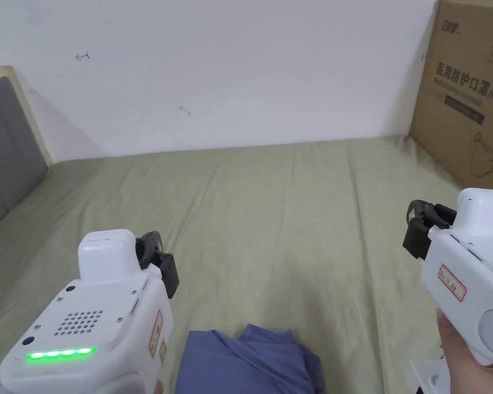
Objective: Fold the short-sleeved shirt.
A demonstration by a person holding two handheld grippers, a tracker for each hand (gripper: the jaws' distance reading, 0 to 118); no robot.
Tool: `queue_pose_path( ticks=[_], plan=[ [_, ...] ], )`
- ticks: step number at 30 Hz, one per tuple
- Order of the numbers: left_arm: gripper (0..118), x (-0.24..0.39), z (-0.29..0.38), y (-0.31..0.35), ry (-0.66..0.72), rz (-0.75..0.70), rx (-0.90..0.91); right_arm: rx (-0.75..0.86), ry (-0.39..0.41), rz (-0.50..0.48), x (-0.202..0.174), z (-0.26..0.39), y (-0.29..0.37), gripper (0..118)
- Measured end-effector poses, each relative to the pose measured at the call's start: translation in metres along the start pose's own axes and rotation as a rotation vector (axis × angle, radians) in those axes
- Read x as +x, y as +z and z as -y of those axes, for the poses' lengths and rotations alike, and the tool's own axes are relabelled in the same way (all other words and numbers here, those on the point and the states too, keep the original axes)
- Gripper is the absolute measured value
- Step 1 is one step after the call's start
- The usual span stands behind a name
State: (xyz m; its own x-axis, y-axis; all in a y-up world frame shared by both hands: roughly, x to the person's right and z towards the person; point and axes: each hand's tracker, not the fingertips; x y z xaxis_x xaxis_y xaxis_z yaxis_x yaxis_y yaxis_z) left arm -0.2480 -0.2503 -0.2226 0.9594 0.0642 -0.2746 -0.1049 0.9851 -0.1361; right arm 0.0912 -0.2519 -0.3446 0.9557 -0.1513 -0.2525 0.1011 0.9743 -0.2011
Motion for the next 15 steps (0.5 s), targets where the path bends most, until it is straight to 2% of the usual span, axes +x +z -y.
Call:
queue_pose_path(
  ticks=[3,5,7,10,12,13,15],
  plan=[
    [0,-0.004,-0.003,-0.001,0.015,0.020,-0.001,-0.013,0.003,-0.021,-0.003,-0.003,0.001,0],
    [0,-0.010,-0.005,0.001,0.010,0.033,-0.003,-0.098,0.007,-0.100,-0.008,0.002,-0.005,0],
    [0,-0.020,-0.004,-0.002,0.023,0.100,-0.058,-0.311,-0.005,-0.237,-0.017,0.019,-0.023,0],
    [0,-0.041,0.007,-0.003,0.149,0.213,-0.183,-0.810,-0.023,-0.429,-0.039,0.073,-0.061,0],
    [0,-0.055,0.015,-0.001,0.165,0.208,-0.230,-0.979,0.002,-0.481,-0.051,0.117,-0.066,0],
    [0,-0.064,0.020,-0.001,0.162,0.213,-0.261,-0.989,-0.003,-0.482,-0.053,0.132,-0.065,0],
    [0,-0.085,0.030,-0.006,0.219,0.264,-0.341,-1.048,-0.104,-0.486,-0.049,0.159,-0.072,0]
  ],
)
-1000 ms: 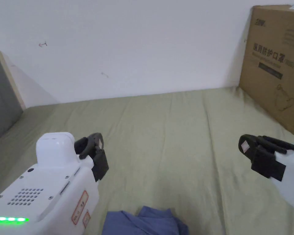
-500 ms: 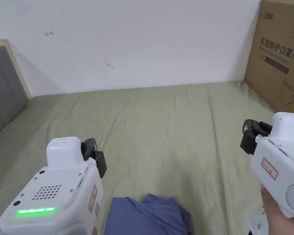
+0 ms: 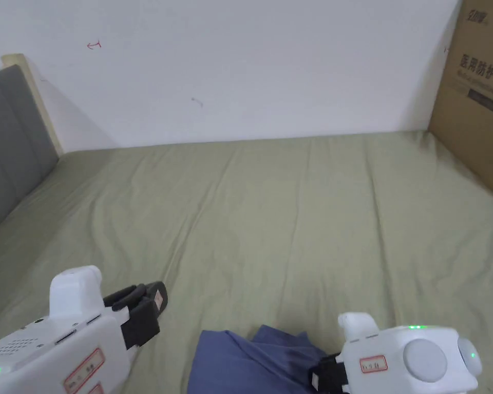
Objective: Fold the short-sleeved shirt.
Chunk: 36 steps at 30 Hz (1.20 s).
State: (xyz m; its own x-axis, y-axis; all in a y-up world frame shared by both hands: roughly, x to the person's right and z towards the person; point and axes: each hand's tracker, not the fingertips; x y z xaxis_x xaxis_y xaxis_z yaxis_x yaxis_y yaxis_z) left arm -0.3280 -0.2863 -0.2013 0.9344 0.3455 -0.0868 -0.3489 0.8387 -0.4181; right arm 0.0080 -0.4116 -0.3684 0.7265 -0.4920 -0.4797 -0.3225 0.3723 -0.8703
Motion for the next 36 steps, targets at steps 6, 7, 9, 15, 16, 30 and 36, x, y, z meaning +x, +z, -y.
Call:
queue_pose_path(
  ticks=[6,7,9,15,16,30,36],
  plan=[
    [31,-0.090,0.041,-0.053,0.571,0.412,-0.299,-0.025,-0.098,-0.092,0.046,-0.001,-0.019,0],
    [58,-0.096,0.049,-0.060,0.601,0.418,-0.330,-0.027,-0.095,-0.095,0.046,0.001,-0.017,0],
    [75,-0.110,0.061,-0.080,0.551,0.361,-0.360,-0.027,-0.083,-0.097,0.045,0.002,-0.016,0],
    [118,-0.116,0.119,-0.152,0.549,0.468,-0.567,-0.007,-0.104,-0.106,0.045,0.007,-0.015,0],
    [118,-0.111,0.133,-0.169,0.601,0.529,-0.636,-0.007,-0.146,-0.115,0.046,0.008,-0.015,0],
    [25,-0.081,0.103,-0.156,0.381,0.465,-0.529,0.029,-0.153,-0.073,0.024,0.006,0.016,0],
    [25,-0.166,0.004,-0.090,0.245,0.264,-0.397,0.090,-0.057,-0.042,-0.012,0.003,0.056,0]
  ],
)
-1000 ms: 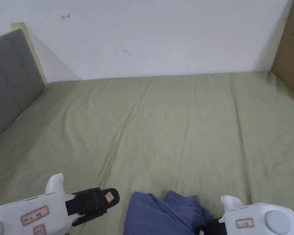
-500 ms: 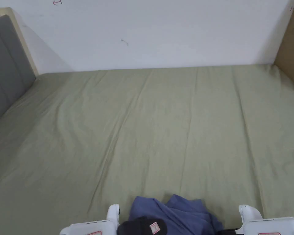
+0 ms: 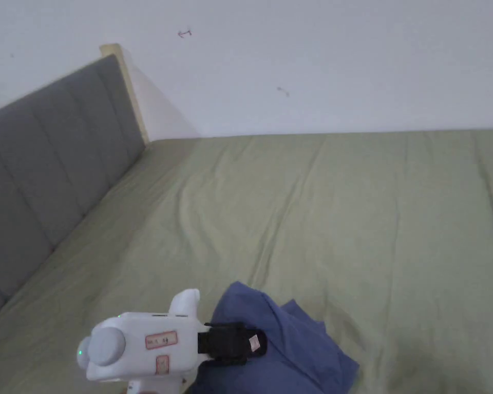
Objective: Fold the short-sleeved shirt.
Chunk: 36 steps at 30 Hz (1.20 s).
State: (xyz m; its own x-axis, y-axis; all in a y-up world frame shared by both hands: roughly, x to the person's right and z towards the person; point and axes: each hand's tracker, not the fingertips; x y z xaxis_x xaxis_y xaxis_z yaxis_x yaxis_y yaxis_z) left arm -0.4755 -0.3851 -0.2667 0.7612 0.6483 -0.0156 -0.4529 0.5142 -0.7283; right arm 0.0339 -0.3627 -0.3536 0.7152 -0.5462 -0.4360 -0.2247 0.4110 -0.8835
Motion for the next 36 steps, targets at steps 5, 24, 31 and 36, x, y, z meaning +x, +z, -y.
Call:
queue_pose_path(
  ticks=[5,24,31,36],
  plan=[
    [25,-0.052,-0.057,0.077,-0.088,-0.384,-0.029,0.023,-0.030,-0.022,-0.008,-0.005,0.010,0],
    [91,-0.037,-0.033,0.102,-0.042,-0.542,-0.052,0.063,0.017,0.052,-0.005,-0.014,0.016,0],
    [0,0.107,-0.009,-0.012,-0.215,-0.387,0.031,0.156,0.101,0.278,-0.015,-0.020,0.038,0],
    [0,0.212,0.006,-0.025,-0.383,-0.311,0.421,0.455,0.151,0.351,-0.032,-0.039,0.076,0]
  ],
)
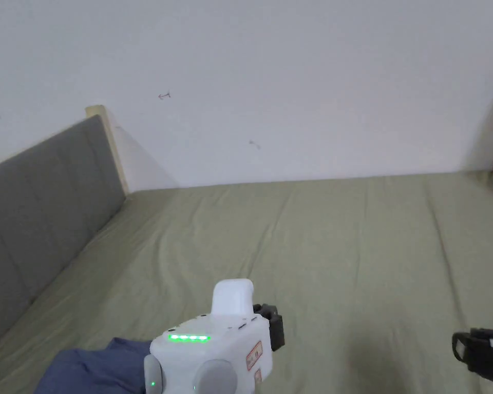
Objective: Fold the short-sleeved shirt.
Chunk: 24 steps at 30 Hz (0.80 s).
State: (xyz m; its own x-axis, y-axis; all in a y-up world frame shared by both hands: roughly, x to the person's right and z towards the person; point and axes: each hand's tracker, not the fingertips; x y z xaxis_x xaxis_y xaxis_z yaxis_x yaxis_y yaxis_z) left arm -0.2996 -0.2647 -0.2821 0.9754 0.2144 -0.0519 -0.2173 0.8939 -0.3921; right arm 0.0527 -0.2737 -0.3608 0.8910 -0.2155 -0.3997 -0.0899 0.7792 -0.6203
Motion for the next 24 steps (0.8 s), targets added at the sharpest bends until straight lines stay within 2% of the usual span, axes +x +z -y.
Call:
queue_pose_path(
  ticks=[1,3,5,7,9,10,11,12,13,14,15,16,17,21,24],
  plan=[
    [0,0.009,-0.011,0.006,-0.036,-0.017,0.075,0.072,0.002,0.025,0.001,-0.009,0.005,0],
    [0,0.051,-0.013,0.014,-0.105,-0.138,0.208,0.264,0.016,0.097,0.006,-0.025,0.017,0],
    [0,0.061,-0.028,0.024,-0.120,-0.168,0.303,0.417,-0.012,0.152,0.009,-0.034,0.034,0],
    [0,0.080,-0.028,0.030,-0.140,-0.219,0.375,0.510,-0.035,0.158,0.014,-0.041,0.048,0],
    [0,0.087,-0.032,0.043,-0.130,-0.247,0.440,0.574,-0.055,0.119,0.016,-0.044,0.064,0],
    [9,0.096,-0.030,0.051,-0.124,-0.250,0.465,0.600,-0.046,0.097,0.016,-0.044,0.072,17],
    [24,0.099,-0.031,0.057,-0.134,-0.248,0.486,0.624,-0.034,0.096,0.014,-0.043,0.078,38],
    [46,0.102,-0.031,0.062,-0.151,-0.249,0.497,0.642,-0.014,0.101,0.013,-0.042,0.084,65],
    [83,0.104,-0.032,0.067,-0.170,-0.242,0.513,0.642,0.005,0.111,0.011,-0.041,0.087,91],
    [108,0.111,-0.031,0.072,-0.183,-0.246,0.519,0.646,0.017,0.113,0.010,-0.040,0.090,101],
    [118,0.114,-0.031,0.075,-0.198,-0.255,0.519,0.653,0.033,0.119,0.007,-0.039,0.093,108],
    [118,0.117,-0.030,0.079,-0.207,-0.260,0.531,0.659,0.048,0.126,0.006,-0.038,0.096,115],
    [118,0.119,-0.023,0.084,-0.219,-0.268,0.572,0.663,0.065,0.138,0.004,-0.037,0.098,118],
    [118,0.129,-0.013,0.092,-0.236,-0.266,0.572,0.695,0.140,0.171,-0.006,-0.032,0.107,118],
    [118,0.127,-0.009,0.092,-0.232,-0.249,0.552,0.704,0.151,0.181,-0.010,-0.030,0.109,118]
  ],
)
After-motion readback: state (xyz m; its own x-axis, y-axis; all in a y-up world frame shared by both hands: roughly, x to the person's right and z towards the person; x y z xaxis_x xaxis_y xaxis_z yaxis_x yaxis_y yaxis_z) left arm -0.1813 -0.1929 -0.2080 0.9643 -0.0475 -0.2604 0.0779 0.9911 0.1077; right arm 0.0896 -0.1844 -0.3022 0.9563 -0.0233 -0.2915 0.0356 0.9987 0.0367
